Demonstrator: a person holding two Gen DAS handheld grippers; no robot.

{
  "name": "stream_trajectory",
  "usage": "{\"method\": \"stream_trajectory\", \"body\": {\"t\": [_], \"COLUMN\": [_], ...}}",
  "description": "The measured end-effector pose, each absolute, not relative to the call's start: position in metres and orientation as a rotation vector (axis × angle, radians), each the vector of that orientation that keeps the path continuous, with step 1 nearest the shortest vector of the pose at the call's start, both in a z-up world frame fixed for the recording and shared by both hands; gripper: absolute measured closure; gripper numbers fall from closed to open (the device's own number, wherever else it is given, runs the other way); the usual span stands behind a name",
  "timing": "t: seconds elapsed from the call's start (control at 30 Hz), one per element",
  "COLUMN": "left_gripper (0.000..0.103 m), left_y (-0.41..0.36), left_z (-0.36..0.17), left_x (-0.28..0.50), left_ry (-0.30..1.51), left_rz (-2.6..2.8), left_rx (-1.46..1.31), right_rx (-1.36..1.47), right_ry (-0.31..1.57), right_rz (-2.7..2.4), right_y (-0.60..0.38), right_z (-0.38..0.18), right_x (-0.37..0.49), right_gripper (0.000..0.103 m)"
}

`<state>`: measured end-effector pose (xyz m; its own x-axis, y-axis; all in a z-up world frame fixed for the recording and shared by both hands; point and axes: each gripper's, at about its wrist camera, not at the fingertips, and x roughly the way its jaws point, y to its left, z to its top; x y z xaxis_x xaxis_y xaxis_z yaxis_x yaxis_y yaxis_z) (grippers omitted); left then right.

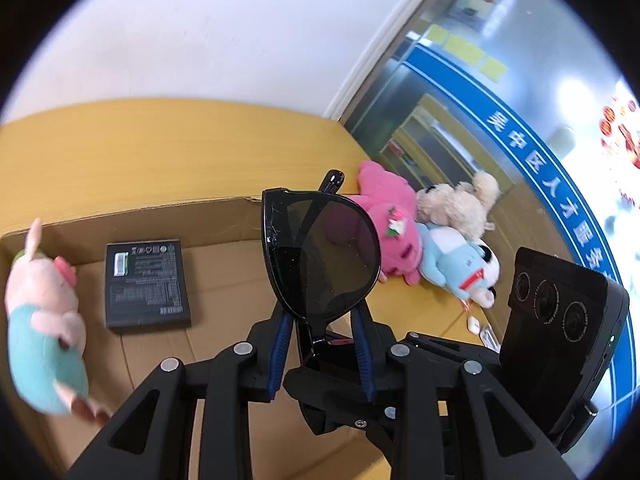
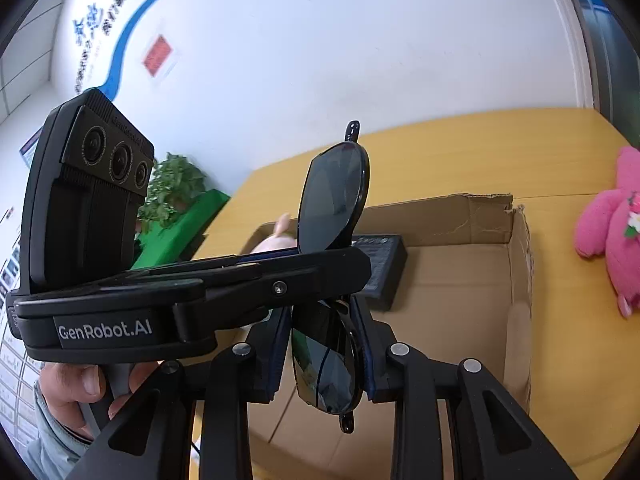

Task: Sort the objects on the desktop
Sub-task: 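Lift the sunglasses with the right gripper and carry them over the box, then lower the sunglasses into the box and open the right gripper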

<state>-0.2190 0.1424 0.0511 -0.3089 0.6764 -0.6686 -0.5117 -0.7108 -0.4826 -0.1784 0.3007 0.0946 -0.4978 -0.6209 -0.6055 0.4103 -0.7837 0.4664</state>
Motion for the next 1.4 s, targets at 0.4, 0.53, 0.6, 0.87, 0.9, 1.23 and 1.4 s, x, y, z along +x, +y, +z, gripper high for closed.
{"method": "stream_trajectory", "body": {"t": [0.4,0.53,0.6,0.87,0.9,1.23,1.4], "left_gripper": [0.076,0.077,0.078,0.078,0.078,0.079,0.079], "left_y": [0.176,0.185,0.19,0.206,0.208,0.215,0.219], "left_z": [-0.062,-0.093,-0.091,-0.092,-0.093,-0.104,-0.103], "left_x": [-0.325,-0.337,-0.337,-0.34,-0.34,-0.348,-0.349], "left_ry": [-0.362,-0.387,-0.352,-0.242,-0.229,-0.157,-0.151], "left_rz": [1.928,1.887,1.901,1.972,1.978,2.023,2.029], "left_rx": [-1.477,-1.567,-1.562,-1.64,-1.651,-1.749,-1.766], "right_rx": [1.348,1.457,1.477,1.503,1.505,1.526,1.518], "right_ry": [-0.39,-0.4,-0.413,-0.461,-0.469,-0.415,-0.303], "right_rz": [-2.22,-2.196,-2.2,-2.19,-2.187,-2.236,-2.308], "right_y": [0.303,0.302,0.303,0.304,0.304,0.298,0.295], "right_z": [-0.004,-0.034,-0.042,-0.052,-0.052,-0.041,-0.024], "right_x": [-0.293,-0.308,-0.313,-0.317,-0.317,-0.31,-0.297], "right_gripper": [0.074,0.074,0.074,0.074,0.073,0.056,0.056]}}
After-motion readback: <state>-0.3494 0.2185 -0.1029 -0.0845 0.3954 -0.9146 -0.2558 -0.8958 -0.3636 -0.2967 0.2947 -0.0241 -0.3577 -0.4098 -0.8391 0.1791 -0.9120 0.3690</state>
